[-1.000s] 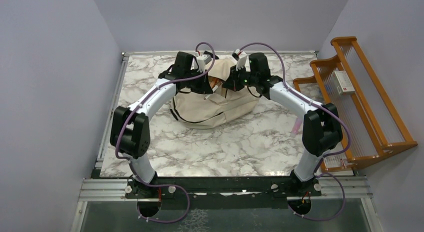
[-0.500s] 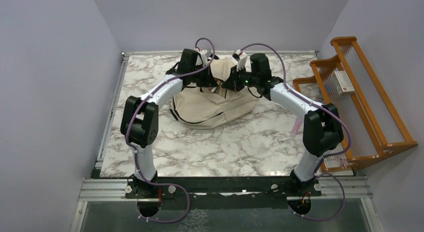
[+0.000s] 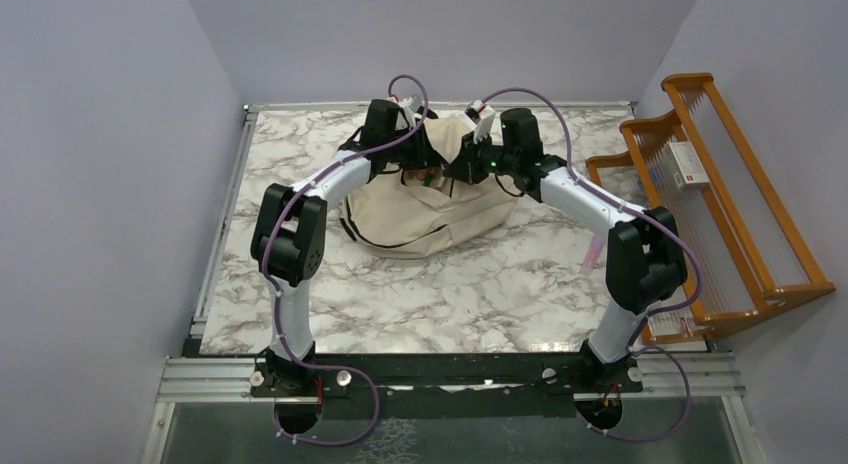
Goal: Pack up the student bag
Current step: Place the stationery in the student bag.
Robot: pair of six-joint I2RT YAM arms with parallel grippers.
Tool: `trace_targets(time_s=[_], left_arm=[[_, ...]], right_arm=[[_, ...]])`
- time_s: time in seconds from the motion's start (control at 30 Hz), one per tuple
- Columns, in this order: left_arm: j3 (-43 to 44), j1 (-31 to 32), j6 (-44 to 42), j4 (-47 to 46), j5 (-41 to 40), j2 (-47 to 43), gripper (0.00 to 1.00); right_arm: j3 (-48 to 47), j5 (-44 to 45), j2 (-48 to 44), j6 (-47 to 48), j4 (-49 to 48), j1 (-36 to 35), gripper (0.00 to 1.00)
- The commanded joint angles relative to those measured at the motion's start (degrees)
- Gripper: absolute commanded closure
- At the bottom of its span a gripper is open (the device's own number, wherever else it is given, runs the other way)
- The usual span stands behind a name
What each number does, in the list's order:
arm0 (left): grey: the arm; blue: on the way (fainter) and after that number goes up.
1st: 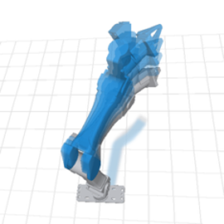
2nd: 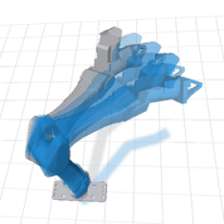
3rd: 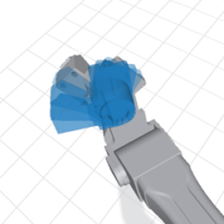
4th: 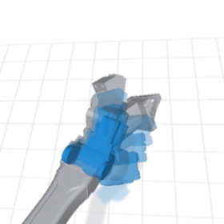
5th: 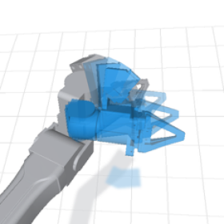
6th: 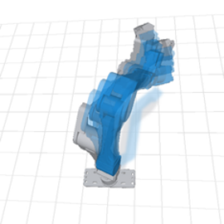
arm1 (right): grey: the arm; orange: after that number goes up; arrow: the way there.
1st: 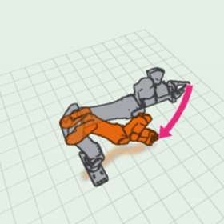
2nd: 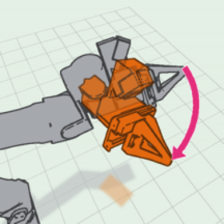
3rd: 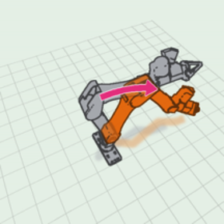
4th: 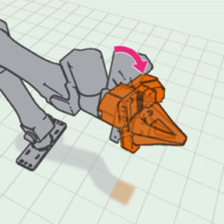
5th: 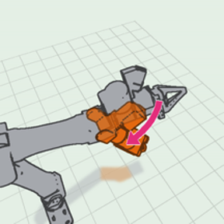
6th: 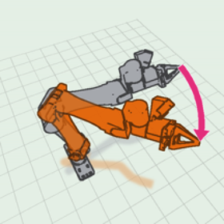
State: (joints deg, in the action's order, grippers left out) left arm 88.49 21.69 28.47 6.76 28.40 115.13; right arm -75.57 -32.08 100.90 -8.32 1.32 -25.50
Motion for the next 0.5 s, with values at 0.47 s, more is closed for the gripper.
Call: trace_targets(time_s=[0.47], left_arm=[[-2.8, -0.4, -0.6, -8.9, 2.3, -1.0, 0.58]], right_arm=[[0.7, 1.7, -5.2, -1.1, 0.4, -0.4, 0.81]])
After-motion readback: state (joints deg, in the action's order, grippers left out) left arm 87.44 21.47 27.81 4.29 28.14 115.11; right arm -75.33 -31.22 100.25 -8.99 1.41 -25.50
